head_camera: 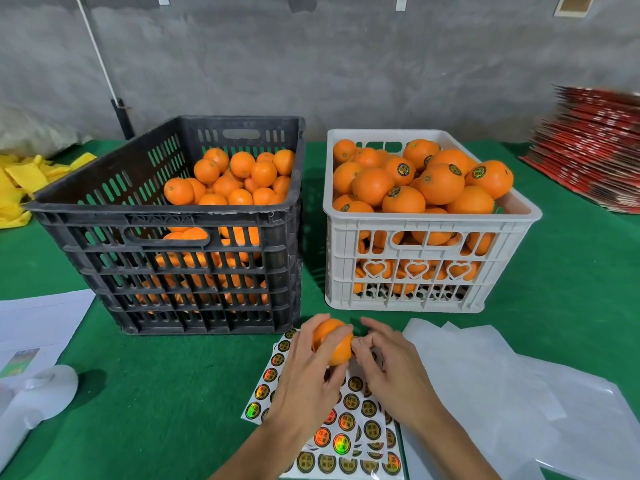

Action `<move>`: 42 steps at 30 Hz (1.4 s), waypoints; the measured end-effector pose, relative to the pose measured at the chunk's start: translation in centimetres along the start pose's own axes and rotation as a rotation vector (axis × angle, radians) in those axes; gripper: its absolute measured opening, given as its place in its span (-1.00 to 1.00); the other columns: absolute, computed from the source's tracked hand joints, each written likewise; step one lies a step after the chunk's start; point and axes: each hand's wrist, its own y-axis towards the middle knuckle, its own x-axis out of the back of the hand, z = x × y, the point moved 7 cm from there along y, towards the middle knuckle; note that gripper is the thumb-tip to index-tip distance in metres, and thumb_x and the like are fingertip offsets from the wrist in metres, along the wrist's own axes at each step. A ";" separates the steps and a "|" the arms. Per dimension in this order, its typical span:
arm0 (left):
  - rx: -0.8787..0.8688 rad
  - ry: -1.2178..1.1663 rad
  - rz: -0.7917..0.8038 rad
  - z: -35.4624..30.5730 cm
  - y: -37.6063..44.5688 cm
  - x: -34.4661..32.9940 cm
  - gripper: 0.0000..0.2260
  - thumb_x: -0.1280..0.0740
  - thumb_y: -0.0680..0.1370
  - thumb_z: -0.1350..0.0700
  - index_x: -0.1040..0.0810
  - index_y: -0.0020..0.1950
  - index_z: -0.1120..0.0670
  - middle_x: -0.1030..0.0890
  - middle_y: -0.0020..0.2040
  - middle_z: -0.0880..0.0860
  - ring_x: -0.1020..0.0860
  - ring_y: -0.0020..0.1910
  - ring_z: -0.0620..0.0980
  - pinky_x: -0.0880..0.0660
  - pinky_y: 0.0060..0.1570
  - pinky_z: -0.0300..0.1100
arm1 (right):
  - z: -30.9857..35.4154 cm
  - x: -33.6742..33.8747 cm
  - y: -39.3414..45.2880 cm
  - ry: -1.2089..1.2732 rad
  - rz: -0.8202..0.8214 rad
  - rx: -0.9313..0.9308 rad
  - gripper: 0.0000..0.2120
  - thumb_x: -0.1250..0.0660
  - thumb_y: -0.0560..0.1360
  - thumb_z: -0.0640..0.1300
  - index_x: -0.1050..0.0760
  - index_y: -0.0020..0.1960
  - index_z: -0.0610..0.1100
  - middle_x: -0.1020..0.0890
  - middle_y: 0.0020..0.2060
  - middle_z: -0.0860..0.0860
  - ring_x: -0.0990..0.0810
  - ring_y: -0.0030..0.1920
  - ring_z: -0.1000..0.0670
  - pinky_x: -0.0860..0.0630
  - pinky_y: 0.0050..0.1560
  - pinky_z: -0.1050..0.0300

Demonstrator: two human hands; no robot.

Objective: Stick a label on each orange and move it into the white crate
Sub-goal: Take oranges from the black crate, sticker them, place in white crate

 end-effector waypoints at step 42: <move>0.263 -0.480 0.203 -8.2 35.4 9.7 -0.51 -0.02 0.76 -0.19 -0.20 0.67 -0.07 -0.32 0.62 -0.01 -0.34 0.56 0.02 -0.24 0.47 -0.12 | 13.0 19.2 19.5 0.214 -0.511 0.252 -0.66 -0.18 0.69 -0.24 -0.50 0.42 -0.09 -0.57 0.37 0.01 -0.50 0.38 0.03 -0.42 0.44 0.05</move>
